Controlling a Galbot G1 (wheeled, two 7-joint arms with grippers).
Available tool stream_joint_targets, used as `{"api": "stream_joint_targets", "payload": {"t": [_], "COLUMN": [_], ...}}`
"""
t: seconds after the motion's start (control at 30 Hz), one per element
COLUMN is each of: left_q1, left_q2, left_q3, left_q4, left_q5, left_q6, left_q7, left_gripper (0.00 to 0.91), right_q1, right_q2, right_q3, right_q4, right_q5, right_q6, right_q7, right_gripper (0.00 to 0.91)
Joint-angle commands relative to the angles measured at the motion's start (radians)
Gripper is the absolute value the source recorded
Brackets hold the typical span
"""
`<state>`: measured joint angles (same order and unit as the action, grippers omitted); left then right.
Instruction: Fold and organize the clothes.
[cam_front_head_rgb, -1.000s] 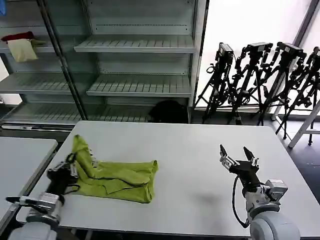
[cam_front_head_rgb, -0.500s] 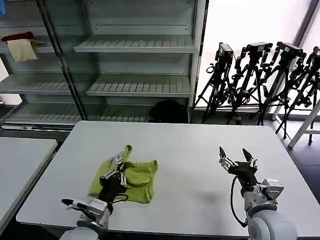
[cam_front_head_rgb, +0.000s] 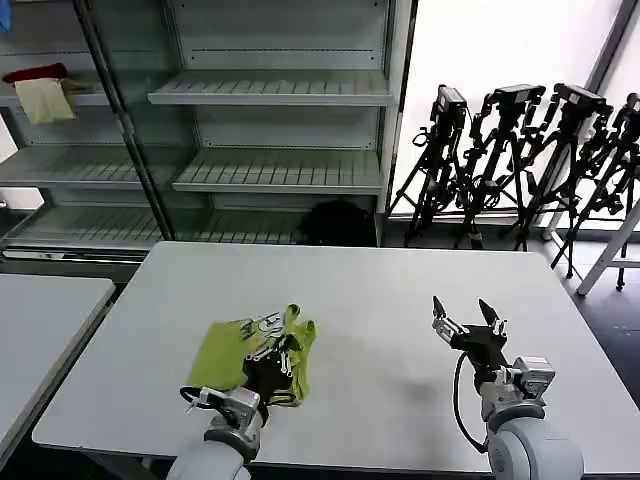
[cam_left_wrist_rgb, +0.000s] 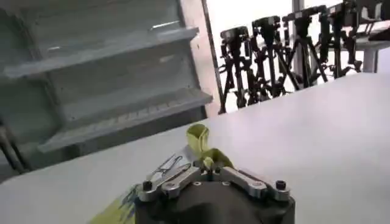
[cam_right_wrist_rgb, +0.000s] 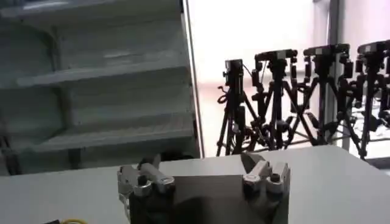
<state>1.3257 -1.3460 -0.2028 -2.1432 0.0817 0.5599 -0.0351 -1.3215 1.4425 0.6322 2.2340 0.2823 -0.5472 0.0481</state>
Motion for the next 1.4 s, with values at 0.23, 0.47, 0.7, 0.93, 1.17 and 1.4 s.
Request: {"api": "stream_joint_targets", "payload": {"t": [0.23,0.47,0.7,0.93,1.17,1.4], "left_q1": [-0.024,-0.022,-0.01,-0.001,-0.012,0.055], "left_q2": [-0.048,-0.098,-0.137,-0.129,0.02,0.166], "left_q3": [0.073,0.088,0.091,0.038,-0.402,-0.727], "left_q4": [0.118,0.156,0.17,0.033,-0.193,-0.019], "left_q5": [0.006,0.015,-0.004,-0.257,-0.547,-0.667], "left_q6": [0.018,0.017,0.017,-0.088,-0.022,-0.006], "left_q7": [-0.021,-0.032,-0.059,-0.012,-0.014,0.054], "left_gripper": [0.907,0.907,0.907,0.907,0.907,0.907], "right_q1": [-0.001,-0.005,-0.01,-0.002,0.004,0.007], "right_q2": [0.005,0.001,0.001,0.004,0.001,0.008], "right_q3": [-0.002,0.001,0.001,-0.008,-0.008,-0.019], "right_q4": [-0.017,-0.009,-0.007,-0.012,-0.018,-0.044], "right_q5": [-0.017,-0.02,-0.025,-0.028,-0.026,-0.033], "right_q6": [0.001,0.001,0.0,-0.001,-0.001,0.002], "right_q7": [0.002,0.002,0.004,0.006,0.006,0.006], "right_gripper": [0.907,0.907,0.907,0.907,0.907,0.907]}}
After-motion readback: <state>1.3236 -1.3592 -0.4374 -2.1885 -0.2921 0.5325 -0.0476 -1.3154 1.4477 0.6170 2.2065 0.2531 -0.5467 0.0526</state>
